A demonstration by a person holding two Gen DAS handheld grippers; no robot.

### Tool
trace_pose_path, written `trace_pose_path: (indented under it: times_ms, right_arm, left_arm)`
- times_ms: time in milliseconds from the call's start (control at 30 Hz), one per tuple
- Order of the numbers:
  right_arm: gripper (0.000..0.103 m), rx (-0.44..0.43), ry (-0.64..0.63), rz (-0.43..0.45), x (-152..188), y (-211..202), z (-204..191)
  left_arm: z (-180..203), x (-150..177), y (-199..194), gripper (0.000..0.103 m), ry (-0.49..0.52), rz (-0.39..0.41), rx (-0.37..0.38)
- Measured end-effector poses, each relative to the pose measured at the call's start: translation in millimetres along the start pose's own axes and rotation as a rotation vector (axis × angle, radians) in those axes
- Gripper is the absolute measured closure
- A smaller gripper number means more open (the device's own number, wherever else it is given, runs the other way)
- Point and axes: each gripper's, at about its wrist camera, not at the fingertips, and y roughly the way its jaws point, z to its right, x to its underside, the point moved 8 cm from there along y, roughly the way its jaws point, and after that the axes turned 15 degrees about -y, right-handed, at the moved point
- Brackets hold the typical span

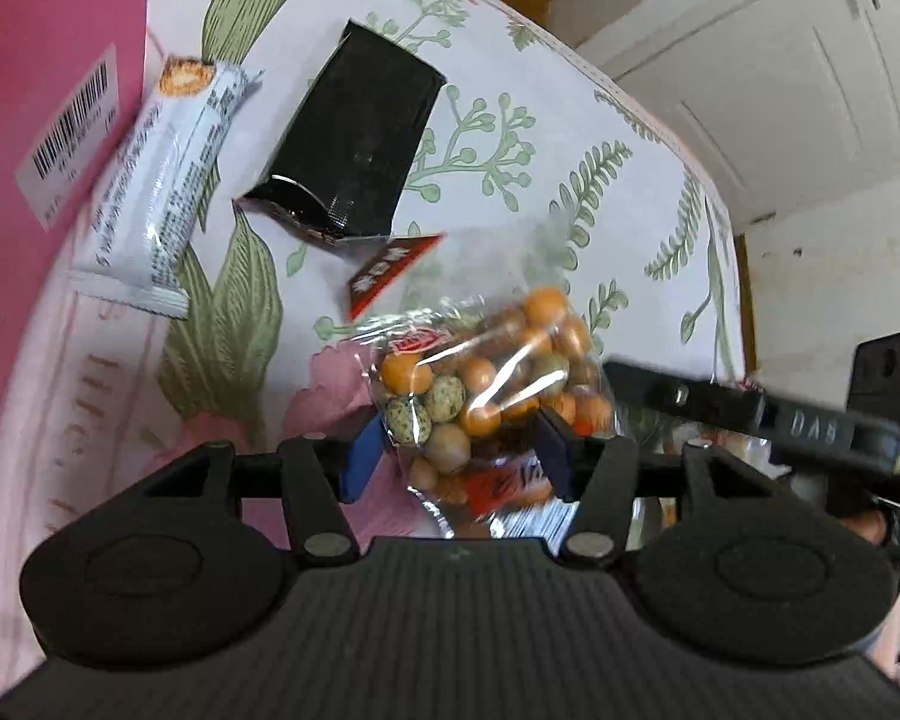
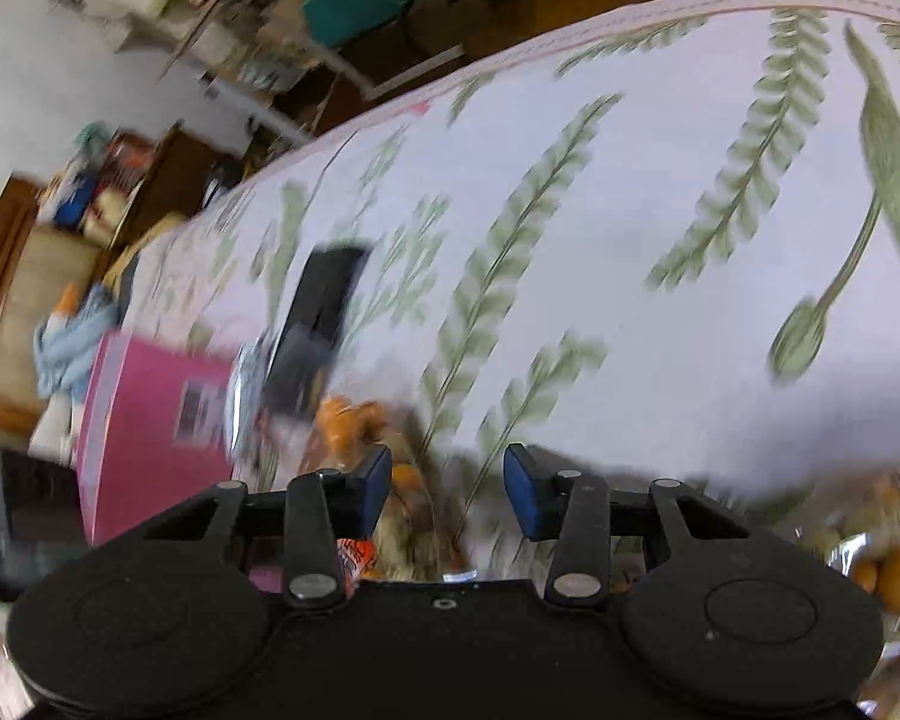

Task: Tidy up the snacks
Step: 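Grasp a peanut bag with the left tool while the right tool grasps another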

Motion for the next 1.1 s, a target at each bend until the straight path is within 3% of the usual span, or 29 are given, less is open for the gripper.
trace_pose_path:
  times_ms: [133, 233, 367, 467, 500, 600, 700, 800, 933, 1100]
  right_arm:
    - [0.055, 0.062, -0.081, -0.004, 21, -6, -18]
    - [0.053, 0.114, -0.080, 0.053, 31, -16, -24]
    - [0.037, 0.100, -0.113, 0.134, 40, -29, -41]
    - [0.027, 0.123, -0.276, 0.097, 50, -24, -71]
    - [0.025, 0.117, -0.318, 0.072, 53, -20, -79]
    - [0.023, 0.129, -0.416, 0.001, 69, -3, -99]
    - [0.020, 0.254, -0.483, -0.038, 79, 16, -104]
    - [0.009, 0.309, -0.491, -0.007, 81, 29, -107]
    - [0.014, 0.407, -0.475, 0.011, 79, 31, -110]
    - [0.020, 0.413, -0.379, 0.009, 83, 23, -117]
  left_arm:
    - [2, 5, -5, 0.048, 0.101, 0.018, -0.039]
    - [0, 11, -7, 0.048, 0.128, -0.014, -0.049]
    - [-3, 22, -10, 0.048, 0.142, -0.045, -0.038]
    - [-4, 29, -12, 0.050, 0.156, -0.044, -0.030]
    - [-4, 31, -12, 0.056, 0.164, -0.043, -0.028]
    - [0, 37, -7, 0.059, 0.226, -0.042, -0.050]
    - [2, 40, -6, 0.059, 0.235, -0.032, -0.053]
    - [2, 43, -5, 0.058, 0.246, -0.030, -0.051]
    - [6, 50, -6, 0.056, 0.293, -0.050, -0.075]
    - [15, 64, -15, 0.053, 0.363, -0.071, -0.100]
